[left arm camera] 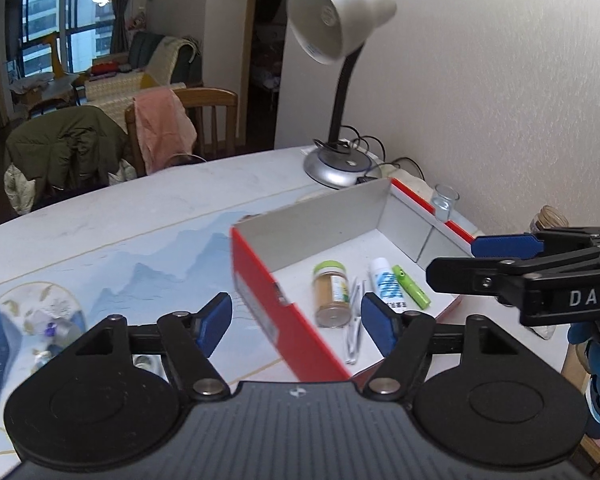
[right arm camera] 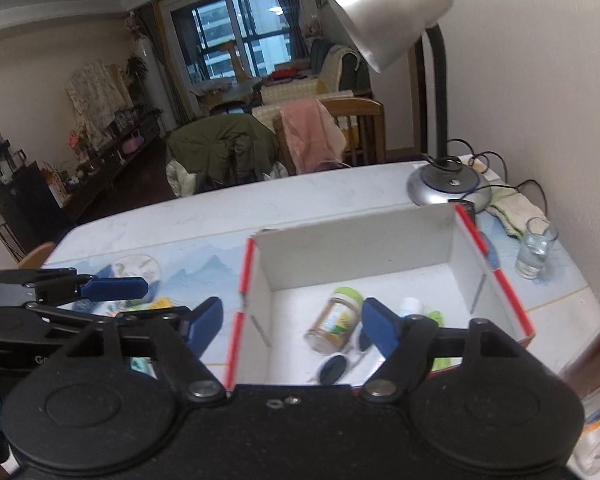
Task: Organize rigid objects
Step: 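Withdraw both tools from the box back toward the remaining items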
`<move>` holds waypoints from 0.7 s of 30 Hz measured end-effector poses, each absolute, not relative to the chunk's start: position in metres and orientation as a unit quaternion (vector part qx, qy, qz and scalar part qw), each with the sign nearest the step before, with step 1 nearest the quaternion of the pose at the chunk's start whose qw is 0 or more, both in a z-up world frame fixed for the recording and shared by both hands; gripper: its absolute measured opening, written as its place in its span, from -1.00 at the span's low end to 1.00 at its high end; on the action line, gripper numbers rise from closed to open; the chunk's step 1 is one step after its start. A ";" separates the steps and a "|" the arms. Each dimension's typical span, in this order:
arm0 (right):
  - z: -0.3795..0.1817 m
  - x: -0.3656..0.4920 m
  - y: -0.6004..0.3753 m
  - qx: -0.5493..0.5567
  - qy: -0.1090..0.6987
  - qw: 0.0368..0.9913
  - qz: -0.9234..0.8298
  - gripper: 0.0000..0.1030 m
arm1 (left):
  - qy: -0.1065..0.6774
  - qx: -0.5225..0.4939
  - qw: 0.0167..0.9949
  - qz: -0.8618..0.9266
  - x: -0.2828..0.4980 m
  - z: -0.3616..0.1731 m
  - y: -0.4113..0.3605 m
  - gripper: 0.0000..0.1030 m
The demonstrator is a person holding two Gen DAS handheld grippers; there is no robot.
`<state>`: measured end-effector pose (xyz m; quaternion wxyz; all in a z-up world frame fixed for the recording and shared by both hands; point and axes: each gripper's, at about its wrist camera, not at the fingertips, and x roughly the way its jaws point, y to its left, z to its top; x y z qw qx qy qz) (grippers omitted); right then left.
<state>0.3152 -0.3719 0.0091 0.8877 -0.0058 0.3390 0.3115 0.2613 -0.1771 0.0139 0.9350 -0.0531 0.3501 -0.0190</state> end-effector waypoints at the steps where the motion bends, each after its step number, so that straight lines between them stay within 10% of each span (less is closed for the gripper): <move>1: 0.010 0.311 -0.369 -0.002 0.337 0.888 0.312 0.58 | 0.348 -0.055 0.936 -0.018 0.256 0.015 -0.171 0.38; 21: 0.006 0.237 -0.291 0.019 0.303 0.888 0.346 0.88 | 0.318 -0.075 0.945 0.031 0.168 0.013 -0.064 0.78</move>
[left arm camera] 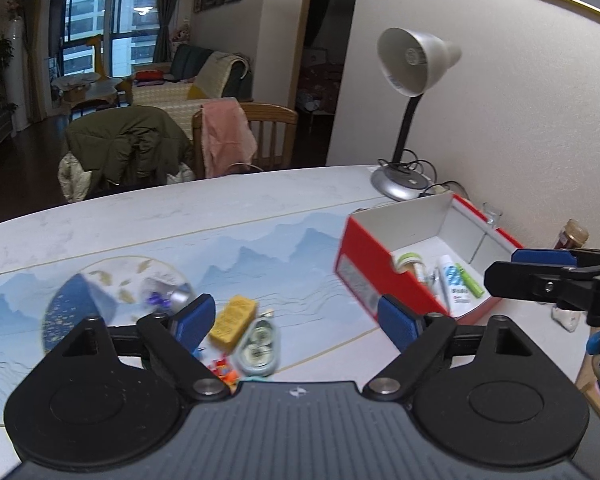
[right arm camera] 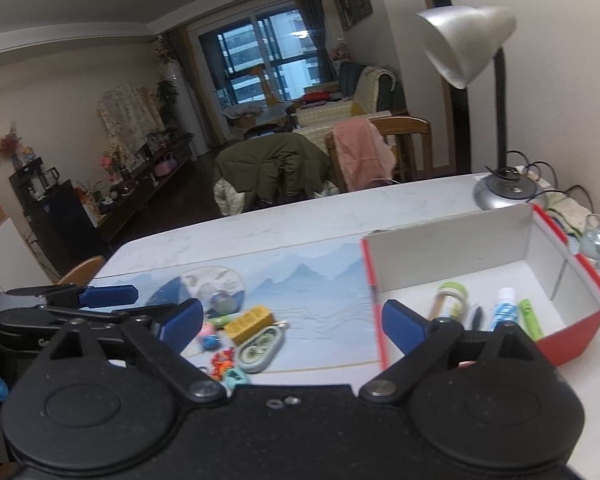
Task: Organize rigid objects
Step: 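Withdraw both tools from the box back toward the remaining items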
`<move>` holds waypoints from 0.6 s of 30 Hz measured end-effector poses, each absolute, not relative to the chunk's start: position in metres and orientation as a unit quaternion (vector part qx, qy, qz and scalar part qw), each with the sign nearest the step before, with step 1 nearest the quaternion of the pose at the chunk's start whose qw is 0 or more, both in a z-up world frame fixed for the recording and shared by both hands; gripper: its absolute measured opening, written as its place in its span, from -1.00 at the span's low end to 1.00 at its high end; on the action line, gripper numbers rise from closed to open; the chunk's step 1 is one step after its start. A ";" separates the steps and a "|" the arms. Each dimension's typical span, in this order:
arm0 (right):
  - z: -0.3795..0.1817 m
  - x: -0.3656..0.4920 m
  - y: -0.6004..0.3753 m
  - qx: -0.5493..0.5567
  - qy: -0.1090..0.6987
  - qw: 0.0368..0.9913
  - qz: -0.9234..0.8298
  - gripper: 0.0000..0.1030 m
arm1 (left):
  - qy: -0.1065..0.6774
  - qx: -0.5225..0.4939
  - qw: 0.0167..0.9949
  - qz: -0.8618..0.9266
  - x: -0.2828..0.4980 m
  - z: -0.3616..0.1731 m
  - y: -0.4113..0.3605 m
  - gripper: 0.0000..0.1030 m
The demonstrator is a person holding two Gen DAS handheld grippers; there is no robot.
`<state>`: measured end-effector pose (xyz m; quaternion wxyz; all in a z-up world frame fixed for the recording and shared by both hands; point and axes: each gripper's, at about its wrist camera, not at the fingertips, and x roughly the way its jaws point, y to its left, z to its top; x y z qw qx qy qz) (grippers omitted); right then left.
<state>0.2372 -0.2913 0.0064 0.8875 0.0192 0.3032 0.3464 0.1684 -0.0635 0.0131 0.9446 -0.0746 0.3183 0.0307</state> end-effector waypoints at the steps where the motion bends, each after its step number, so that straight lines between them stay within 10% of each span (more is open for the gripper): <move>1: 0.005 0.235 -0.286 0.019 0.304 0.886 0.349 0.89 | 0.319 -0.075 0.944 0.032 0.165 0.012 -0.058 0.89; 18: -0.035 0.212 -0.213 0.004 0.354 0.874 0.334 0.94 | 0.315 -0.074 0.945 0.056 0.120 -0.046 0.013 1.00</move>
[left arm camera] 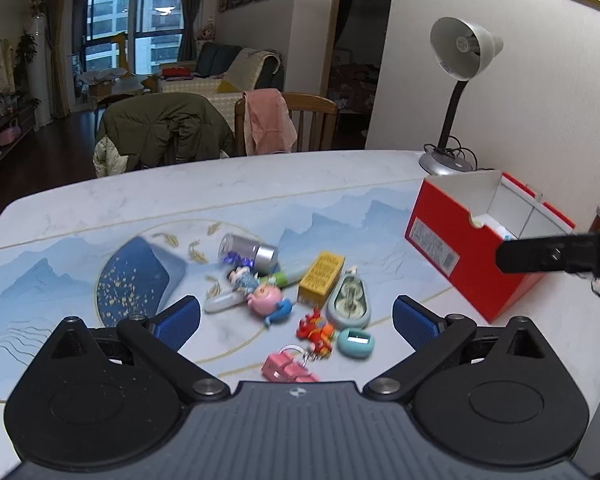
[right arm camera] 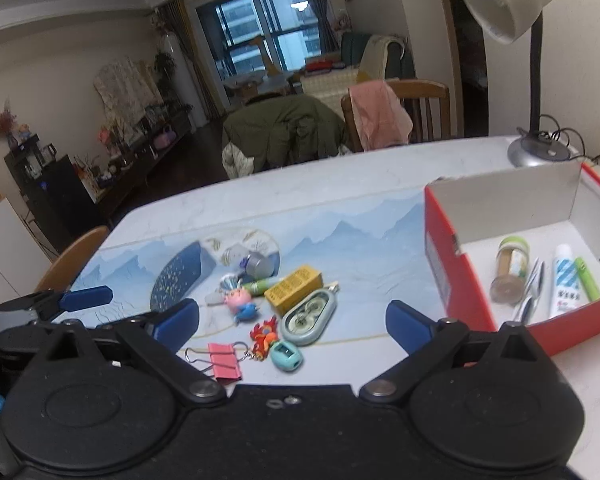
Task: Organize rigid objects
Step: 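Withdraw both tools from the box back toward the remaining items, then grasp the pink binder clip with the left gripper while the right gripper grasps the teal sharpener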
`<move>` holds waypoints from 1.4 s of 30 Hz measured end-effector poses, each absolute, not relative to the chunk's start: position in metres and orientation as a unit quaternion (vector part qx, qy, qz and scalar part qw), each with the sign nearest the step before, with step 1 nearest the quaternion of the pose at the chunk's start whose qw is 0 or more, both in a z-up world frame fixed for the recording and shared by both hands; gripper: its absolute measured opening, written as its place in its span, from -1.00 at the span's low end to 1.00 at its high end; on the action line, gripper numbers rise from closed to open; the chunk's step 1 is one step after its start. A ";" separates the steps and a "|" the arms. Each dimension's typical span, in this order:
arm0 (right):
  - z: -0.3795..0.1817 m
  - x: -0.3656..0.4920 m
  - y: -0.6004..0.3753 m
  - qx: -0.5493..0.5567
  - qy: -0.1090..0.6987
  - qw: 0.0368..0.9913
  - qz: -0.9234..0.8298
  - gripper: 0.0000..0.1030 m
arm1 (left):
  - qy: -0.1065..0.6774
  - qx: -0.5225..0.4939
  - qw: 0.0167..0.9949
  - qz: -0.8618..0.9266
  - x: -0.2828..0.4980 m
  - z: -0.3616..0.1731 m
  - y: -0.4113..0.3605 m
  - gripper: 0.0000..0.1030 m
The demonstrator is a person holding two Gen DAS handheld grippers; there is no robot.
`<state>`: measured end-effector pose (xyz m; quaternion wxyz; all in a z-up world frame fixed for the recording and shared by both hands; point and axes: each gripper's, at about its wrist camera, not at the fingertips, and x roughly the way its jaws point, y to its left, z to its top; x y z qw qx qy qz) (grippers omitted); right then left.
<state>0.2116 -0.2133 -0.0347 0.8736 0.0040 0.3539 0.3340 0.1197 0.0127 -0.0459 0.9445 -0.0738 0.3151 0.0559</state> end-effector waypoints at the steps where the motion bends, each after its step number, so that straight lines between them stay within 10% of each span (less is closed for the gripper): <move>1: -0.038 0.211 -0.210 0.004 0.358 0.872 0.333 0.94 | 0.316 -0.077 0.944 0.052 0.118 -0.051 0.015 1.00; 17: -0.093 0.228 -0.160 -0.069 0.426 0.839 0.330 0.83 | 0.384 -0.068 0.921 -0.030 0.138 -0.127 0.052 1.00; 36: -0.143 0.257 -0.111 -0.173 0.459 0.797 0.354 0.18 | 0.387 0.010 0.914 -0.124 0.168 -0.159 0.043 0.98; 42: -0.150 0.259 -0.107 -0.181 0.464 0.789 0.360 -0.01 | 0.389 0.016 0.911 -0.135 0.171 -0.163 0.040 0.55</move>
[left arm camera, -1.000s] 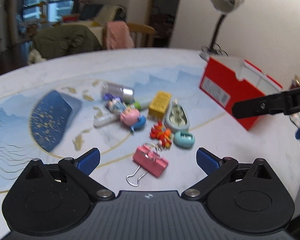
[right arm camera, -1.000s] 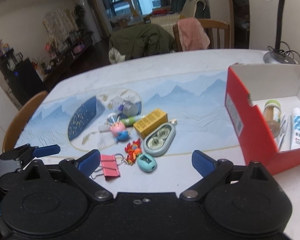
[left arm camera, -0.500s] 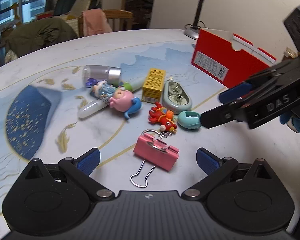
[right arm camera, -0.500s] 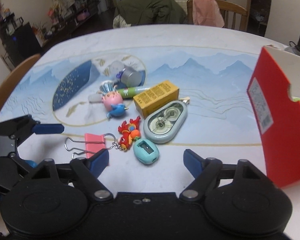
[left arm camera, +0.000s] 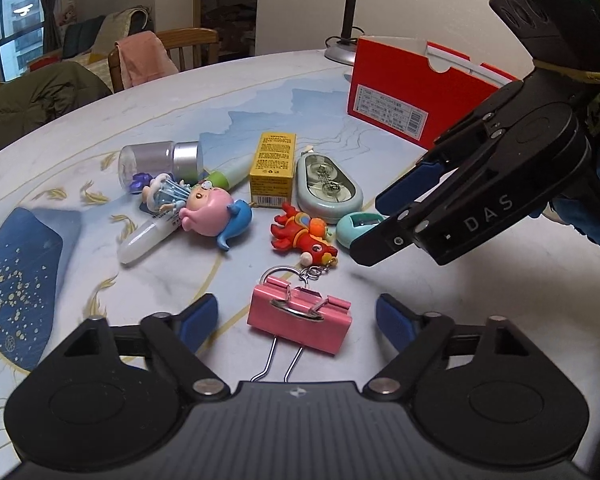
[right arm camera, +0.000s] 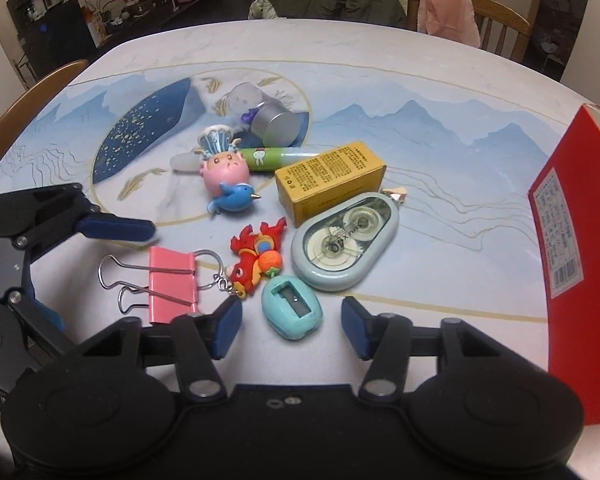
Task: Organize rigid objects
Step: 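Grasp the pink binder clip with the left gripper while the right gripper grasps the teal sharpener, then carry the binder clip and sharpener into the red shoebox with both grippers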
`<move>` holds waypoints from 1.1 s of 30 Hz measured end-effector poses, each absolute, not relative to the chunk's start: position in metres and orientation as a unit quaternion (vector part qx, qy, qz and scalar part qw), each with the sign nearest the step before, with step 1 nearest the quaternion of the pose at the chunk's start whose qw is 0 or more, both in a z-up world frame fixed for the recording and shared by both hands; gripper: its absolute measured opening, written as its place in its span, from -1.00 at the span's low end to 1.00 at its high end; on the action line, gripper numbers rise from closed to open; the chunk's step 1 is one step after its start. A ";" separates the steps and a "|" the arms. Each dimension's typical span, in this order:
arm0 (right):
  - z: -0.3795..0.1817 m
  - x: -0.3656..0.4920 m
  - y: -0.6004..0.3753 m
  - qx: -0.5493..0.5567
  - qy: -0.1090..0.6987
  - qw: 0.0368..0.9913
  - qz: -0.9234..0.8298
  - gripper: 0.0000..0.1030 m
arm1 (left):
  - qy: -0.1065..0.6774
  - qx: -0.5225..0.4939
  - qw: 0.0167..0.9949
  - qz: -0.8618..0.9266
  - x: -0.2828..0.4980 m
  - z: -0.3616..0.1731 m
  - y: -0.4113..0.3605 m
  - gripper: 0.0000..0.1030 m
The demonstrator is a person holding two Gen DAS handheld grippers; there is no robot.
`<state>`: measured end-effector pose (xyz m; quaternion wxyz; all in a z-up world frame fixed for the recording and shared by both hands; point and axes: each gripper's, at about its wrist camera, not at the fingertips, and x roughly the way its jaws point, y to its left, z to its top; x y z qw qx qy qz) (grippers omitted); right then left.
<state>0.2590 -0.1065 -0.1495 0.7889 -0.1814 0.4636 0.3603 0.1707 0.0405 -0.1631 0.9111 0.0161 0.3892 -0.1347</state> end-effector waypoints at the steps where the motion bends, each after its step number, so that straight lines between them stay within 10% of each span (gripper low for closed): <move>1: -0.150 0.259 -0.105 -0.185 0.463 0.788 0.361 -0.05 | 0.391 0.016 0.910 -0.136 0.171 -0.164 0.041 0.42; 9: -0.157 0.259 -0.100 -0.200 0.463 0.783 0.363 -0.22 | 0.389 0.028 0.911 -0.135 0.171 -0.162 0.038 0.03; 33: -0.097 0.235 -0.147 -0.146 0.426 0.820 0.352 -0.36 | 0.354 -0.023 0.930 -0.092 0.159 -0.091 0.009 0.02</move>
